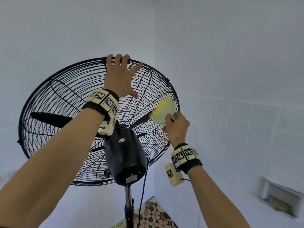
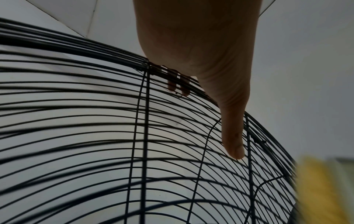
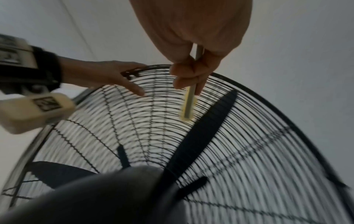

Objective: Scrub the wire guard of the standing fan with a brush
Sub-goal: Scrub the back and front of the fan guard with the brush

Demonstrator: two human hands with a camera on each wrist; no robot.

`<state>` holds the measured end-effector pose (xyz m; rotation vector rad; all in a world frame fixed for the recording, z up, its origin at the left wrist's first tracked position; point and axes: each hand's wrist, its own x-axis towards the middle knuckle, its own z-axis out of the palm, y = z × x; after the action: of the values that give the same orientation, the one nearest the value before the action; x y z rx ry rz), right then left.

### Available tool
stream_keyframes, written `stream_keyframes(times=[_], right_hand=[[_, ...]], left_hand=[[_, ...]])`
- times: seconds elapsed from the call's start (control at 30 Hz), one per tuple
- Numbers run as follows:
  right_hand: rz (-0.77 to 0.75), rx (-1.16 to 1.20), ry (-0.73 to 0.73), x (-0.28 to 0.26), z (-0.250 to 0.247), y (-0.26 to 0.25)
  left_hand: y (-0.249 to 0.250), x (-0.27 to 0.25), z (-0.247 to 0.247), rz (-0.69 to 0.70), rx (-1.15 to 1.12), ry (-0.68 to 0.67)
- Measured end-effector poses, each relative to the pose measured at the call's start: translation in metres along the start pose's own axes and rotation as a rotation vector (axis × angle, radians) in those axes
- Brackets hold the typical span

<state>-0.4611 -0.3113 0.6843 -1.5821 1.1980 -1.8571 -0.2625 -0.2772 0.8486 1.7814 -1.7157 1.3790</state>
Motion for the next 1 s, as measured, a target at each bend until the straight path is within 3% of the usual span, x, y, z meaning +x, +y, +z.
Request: stream_keyframes(times=[0.1,0.17,0.4,0.6,0.83,1.0], right_hand=[[-0.172,0.047,-0.087,-0.002,0.008,-0.034],[-0.209,0.034,-0.112,-0.002,0.013,-0.042],[0.017,-0.014,-0.024,0.0,-0.004,-0.007],[-0.174,-0.002,-0.104,-0.007,-0.002,-0.048],[-0.259,0.135,-0.005,-0.017,0.012,-0.043],[-0.446,0.131,0.011,-0.016,0.034,-0.033]], left_hand=[[0.007,0.001,-0.001,0.015,-0.007,0.014],[0.01,0.001,-0.003,0.015,-0.004,0.007],[0.001,-0.003,-0.005,-0.022,0.009,-0.01],[0.012,0.0,-0.005,-0.018,0.021,-0.009],[0.006,-0.003,-0.006,-0.026,0.019,-0.001],[0.011,0.0,-0.006,-0.023,0.026,-0.009]])
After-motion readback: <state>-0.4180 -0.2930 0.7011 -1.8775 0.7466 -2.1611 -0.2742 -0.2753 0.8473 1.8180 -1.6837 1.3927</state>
